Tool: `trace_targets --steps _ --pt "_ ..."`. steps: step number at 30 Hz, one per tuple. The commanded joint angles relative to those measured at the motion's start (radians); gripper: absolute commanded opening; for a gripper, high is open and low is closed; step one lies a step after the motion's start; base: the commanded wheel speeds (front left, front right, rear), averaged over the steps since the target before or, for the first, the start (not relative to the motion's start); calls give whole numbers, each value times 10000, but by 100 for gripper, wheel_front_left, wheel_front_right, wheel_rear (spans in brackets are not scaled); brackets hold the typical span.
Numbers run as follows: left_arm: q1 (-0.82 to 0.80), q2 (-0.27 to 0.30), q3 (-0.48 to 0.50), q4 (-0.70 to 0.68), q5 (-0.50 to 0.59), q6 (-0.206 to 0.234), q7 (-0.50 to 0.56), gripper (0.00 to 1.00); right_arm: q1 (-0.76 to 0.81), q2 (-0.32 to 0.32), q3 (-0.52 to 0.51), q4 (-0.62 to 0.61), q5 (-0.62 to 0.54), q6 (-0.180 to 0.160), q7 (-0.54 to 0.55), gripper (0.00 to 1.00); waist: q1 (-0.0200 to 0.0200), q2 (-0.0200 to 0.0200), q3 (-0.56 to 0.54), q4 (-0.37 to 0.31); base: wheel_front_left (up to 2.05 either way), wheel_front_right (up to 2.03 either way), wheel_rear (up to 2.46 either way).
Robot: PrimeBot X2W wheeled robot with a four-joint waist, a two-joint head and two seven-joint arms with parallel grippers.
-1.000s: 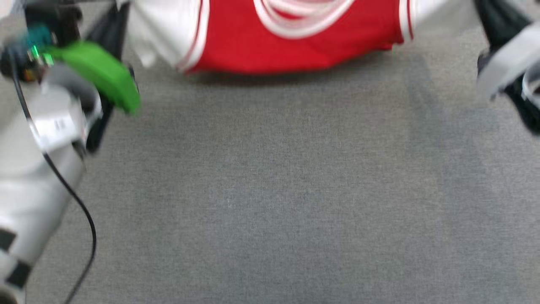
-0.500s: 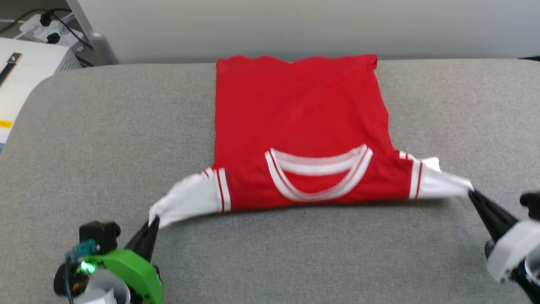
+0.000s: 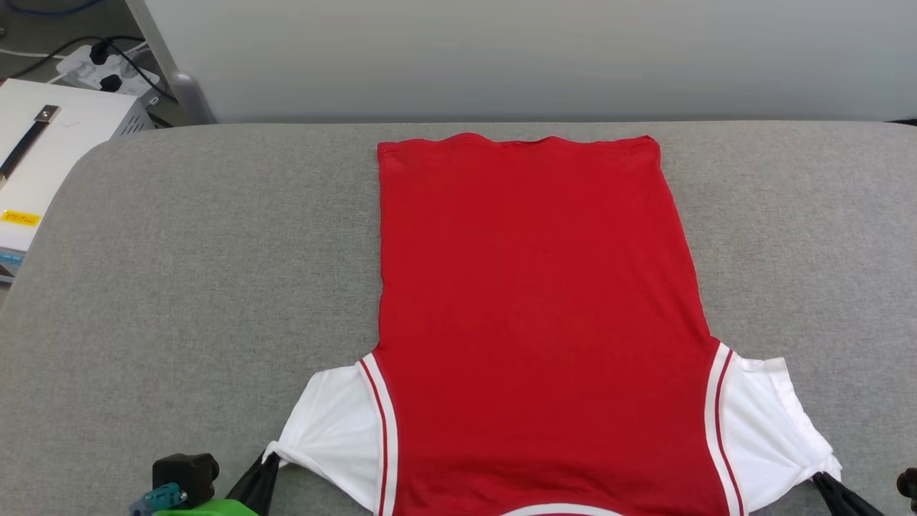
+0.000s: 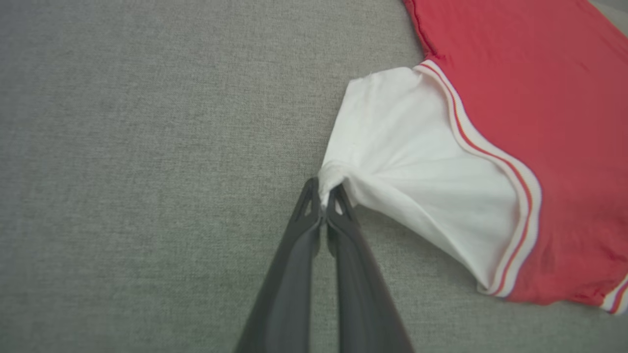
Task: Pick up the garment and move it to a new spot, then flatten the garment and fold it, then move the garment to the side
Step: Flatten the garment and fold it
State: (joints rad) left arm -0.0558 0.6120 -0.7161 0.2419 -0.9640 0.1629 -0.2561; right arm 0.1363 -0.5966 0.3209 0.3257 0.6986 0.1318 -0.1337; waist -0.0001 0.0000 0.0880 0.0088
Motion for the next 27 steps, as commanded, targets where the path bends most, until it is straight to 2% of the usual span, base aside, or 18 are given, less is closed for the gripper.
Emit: trace_targets --steps 1,2,3,6,12,16,19,23,27 --pt "50 -58 131 -61 164 87 -56 0 86 86 -322 -168 -149 -11 161 21 1 0 81 12 0 0 0" --pt "12 -85 134 -92 222 73 -56 0 109 157 -484 -270 -187 -11 321 64 1 0 117 26 0 0 0" --pt "-58 -113 128 -148 312 49 -56 0 101 187 -661 -430 -302 -11 505 100 1 0 175 45 0 0 0" --pt "-279 -191 198 -345 527 52 -57 0 -40 124 -1169 -960 -668 -11 904 100 1 0 340 104 0 0 0" --pt "-720 -248 514 -1074 1172 230 -57 0 -1251 -626 -2606 -2291 -1546 -11 1566 100 1 0 992 302 0 0 0" --pt "-1097 -411 599 -1754 1538 381 -57 0 -2902 -1111 -3317 -3152 -1520 -11 2290 100 1 0 1700 704 0 0 0" --pt "-1386 -559 522 -2116 1735 439 -49 0 -4415 -1336 -3433 -3425 -1222 -11 3066 100 1 0 2271 1075 0 0 0" --pt "-1794 -783 434 -2411 1972 412 -50 0 -6689 -1662 -2957 -3154 -795 -11 4868 100 1 0 3019 1582 0 0 0" --pt "-2103 -977 381 -2608 2206 354 -52 0 -8883 -1652 -2320 -2283 -330 -11 7610 100 1 0 3714 2080 0 0 0"
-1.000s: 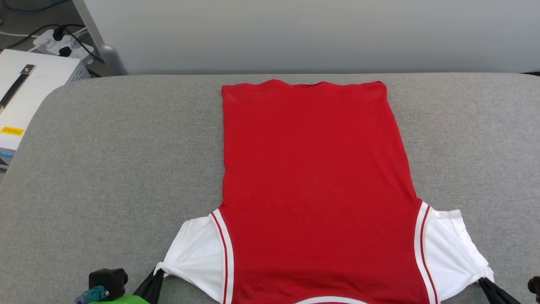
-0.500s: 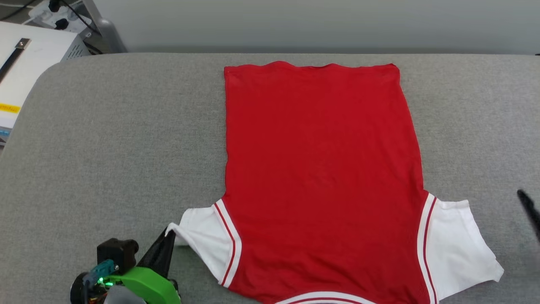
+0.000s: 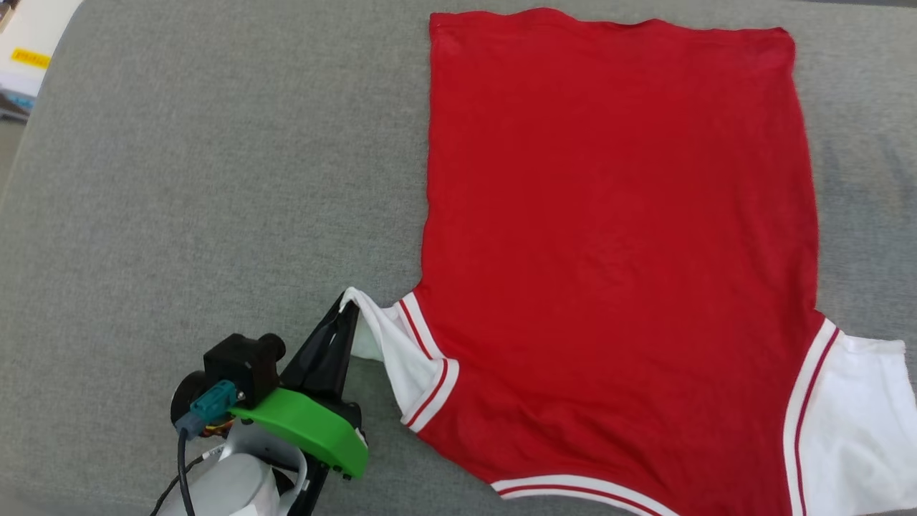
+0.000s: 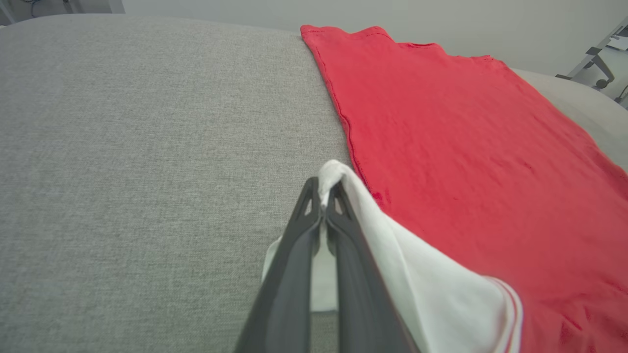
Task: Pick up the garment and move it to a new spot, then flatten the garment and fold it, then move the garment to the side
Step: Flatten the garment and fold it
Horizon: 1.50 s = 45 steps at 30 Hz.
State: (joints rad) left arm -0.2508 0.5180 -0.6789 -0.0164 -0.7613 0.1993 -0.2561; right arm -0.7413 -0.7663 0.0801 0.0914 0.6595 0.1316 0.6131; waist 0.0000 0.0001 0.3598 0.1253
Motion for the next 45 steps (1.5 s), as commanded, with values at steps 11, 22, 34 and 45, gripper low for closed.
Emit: trace_targets --steps 11,22,34,45 --pt "-695 -716 148 -202 779 -264 -55 0 -3802 879 924 3037 -854 -9 4969 100 0 -1 2418 1950 0 0 0" --pt "-911 -1130 388 -41 1248 -603 -56 0 -3412 1309 949 4539 -1742 -9 4658 100 0 -1 3077 2206 0 0 0" --pt "-452 -1243 775 529 1440 -779 -56 0 -3043 816 1611 3866 -991 -9 3277 0 0 -1 1709 1625 0 0 0" --pt "568 -910 1250 931 1197 -400 -31 0 -574 -685 2860 2105 781 -9 1084 0 0 -1 -291 343 0 0 0"
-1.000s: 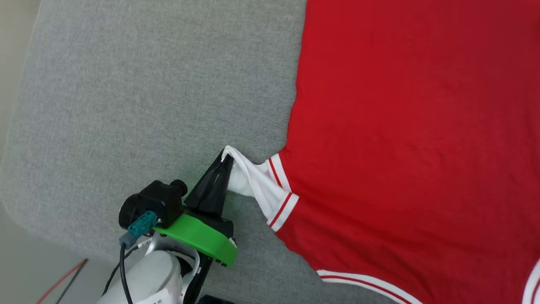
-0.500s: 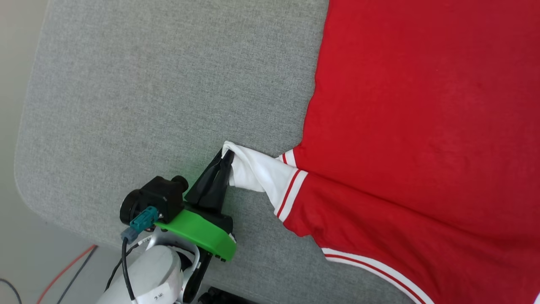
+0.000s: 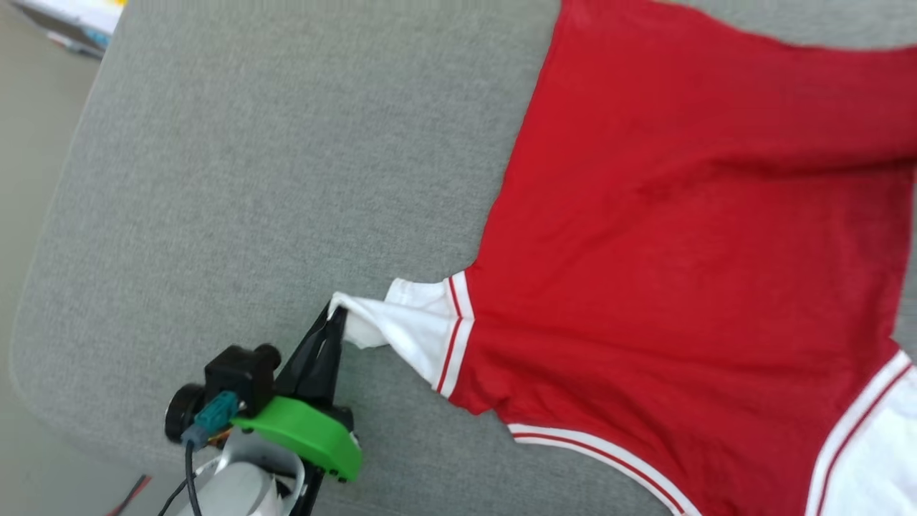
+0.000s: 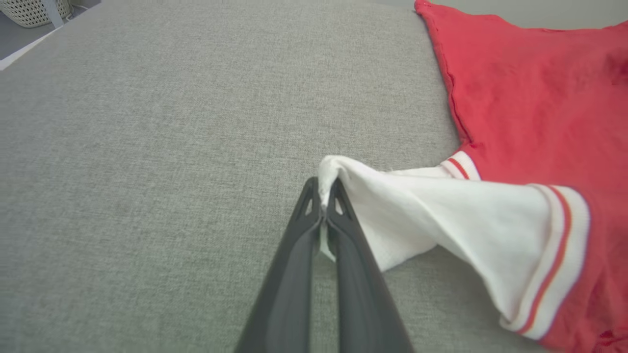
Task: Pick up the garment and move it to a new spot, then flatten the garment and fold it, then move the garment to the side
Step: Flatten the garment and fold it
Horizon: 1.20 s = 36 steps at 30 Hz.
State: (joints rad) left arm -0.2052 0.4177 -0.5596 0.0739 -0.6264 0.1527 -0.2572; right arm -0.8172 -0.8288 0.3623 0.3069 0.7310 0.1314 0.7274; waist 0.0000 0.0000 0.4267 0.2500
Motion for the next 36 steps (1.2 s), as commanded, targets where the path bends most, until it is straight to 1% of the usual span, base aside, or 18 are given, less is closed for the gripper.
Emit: trace_targets --steps 1,3,6,9,13,18,23,27,30,31,32,36 --pt "225 150 105 31 -181 117 -18 0 511 -210 182 -284 168 -7 -174 0 0 0 -1091 -1059 0 0 0" --pt "479 277 207 11 -249 223 -13 0 1265 -532 294 -773 452 -7 -496 0 0 0 -1336 -1359 0 0 0" --pt "859 501 373 -63 -312 419 -6 0 2534 -892 84 -1380 895 -7 -1008 0 0 0 -1648 -1822 0 0 0" --pt "1136 648 476 -150 -375 546 11 0 3558 -1073 -250 -1706 1112 -7 -1344 0 0 0 -1855 -2148 0 0 0" --pt "1444 806 560 -304 -439 695 54 0 5105 -1151 -1012 -2011 1259 -7 -1794 0 0 0 -2063 -2484 0 0 0" --pt "1642 939 585 -468 -485 793 136 0 7312 -729 -1877 -2418 1374 -7 -2119 0 0 0 -2121 -2677 0 0 0" --pt "1704 1016 590 -491 -512 835 188 0 9106 -65 -2149 -2494 1140 -7 -2120 0 0 0 -2068 -2731 0 0 0" --pt "1653 1005 561 -451 -518 828 203 0 9760 791 -2292 -1925 995 -7 -2308 0 0 0 -2001 -2648 0 0 0" --pt "1624 1000 511 -402 -514 801 225 0 9806 1205 -2453 -1542 833 -7 -2567 0 0 0 -1994 -2596 0 0 0" --pt "1621 1003 506 -378 -513 799 223 0 9747 1300 -2557 -1459 778 -7 -2659 34 0 0 -2016 -2595 0 0 0" --pt "1625 1005 501 -357 -514 800 222 0 9675 1352 -2673 -1431 736 -7 -2750 100 0 0 -2054 -2599 0 0 0" --pt "1674 997 474 -354 -496 838 209 0 9359 1266 -3281 -1786 695 -7 -2942 100 0 0 -2229 -2595 0 0 0"
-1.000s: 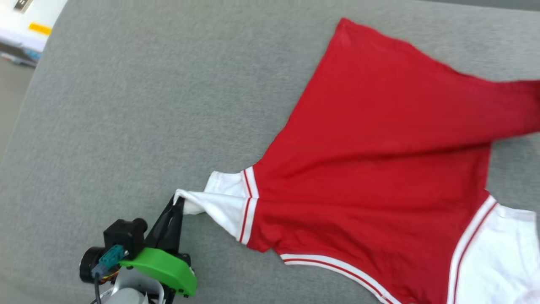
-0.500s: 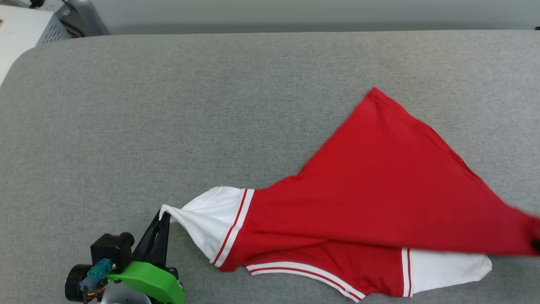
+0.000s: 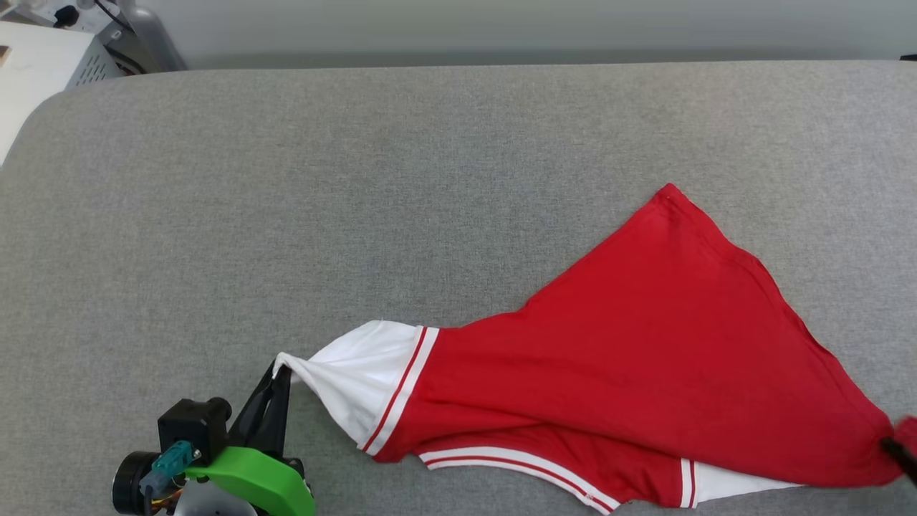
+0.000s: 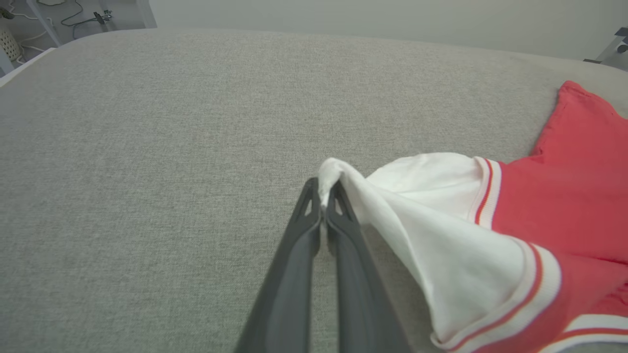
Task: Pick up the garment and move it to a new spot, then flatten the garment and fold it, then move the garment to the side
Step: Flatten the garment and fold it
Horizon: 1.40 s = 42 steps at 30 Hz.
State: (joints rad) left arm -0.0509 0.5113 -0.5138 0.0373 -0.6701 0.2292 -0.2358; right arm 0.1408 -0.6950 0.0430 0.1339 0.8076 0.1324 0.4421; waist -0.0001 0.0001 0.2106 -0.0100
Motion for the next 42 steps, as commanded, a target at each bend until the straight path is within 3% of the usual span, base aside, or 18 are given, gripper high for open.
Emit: trace_targets --steps 1,9,16,21,25,31,40,41,42 --pt "142 60 9 -11 -47 89 -10 0 -297 -155 -286 -276 -41 -17 -91 100 1 -1 -106 13 0 0 0" --pt "-93 81 -124 -326 140 141 75 0 -1536 -766 -1316 -2208 -137 -17 403 100 1 -1 55 345 0 0 0" --pt "-731 -62 -399 -483 394 -35 179 0 -4056 -1001 -11 -2822 -431 -17 2207 100 1 -1 729 854 0 0 0" --pt "-1328 -249 -629 -495 609 -232 207 0 -6253 -688 1514 -1915 -702 -17 4030 100 1 -1 1315 1341 0 0 0" --pt "-1803 -473 -798 -456 763 -387 172 0 -7692 -339 2502 -922 -1131 -17 4801 100 1 -1 1763 1730 0 0 0" --pt "-2485 -902 -1010 -363 960 -622 52 0 -9260 288 3520 1176 -1650 -17 4759 100 1 -1 2448 2224 0 0 0" --pt "-2655 -1137 -982 -33 999 -769 -111 0 -8940 427 4774 2812 -1238 -17 4364 100 1 -1 2629 2276 0 0 0" --pt "-2647 -1145 -968 31 993 -788 -124 0 -8911 386 4868 2850 -1167 -17 4179 40 1 -1 2593 2247 0 0 0" --pt "-2637 -1145 -955 85 988 -799 -134 0 -8915 365 4931 2875 -1126 -17 3985 0 1 -1 2543 2212 0 0 0"
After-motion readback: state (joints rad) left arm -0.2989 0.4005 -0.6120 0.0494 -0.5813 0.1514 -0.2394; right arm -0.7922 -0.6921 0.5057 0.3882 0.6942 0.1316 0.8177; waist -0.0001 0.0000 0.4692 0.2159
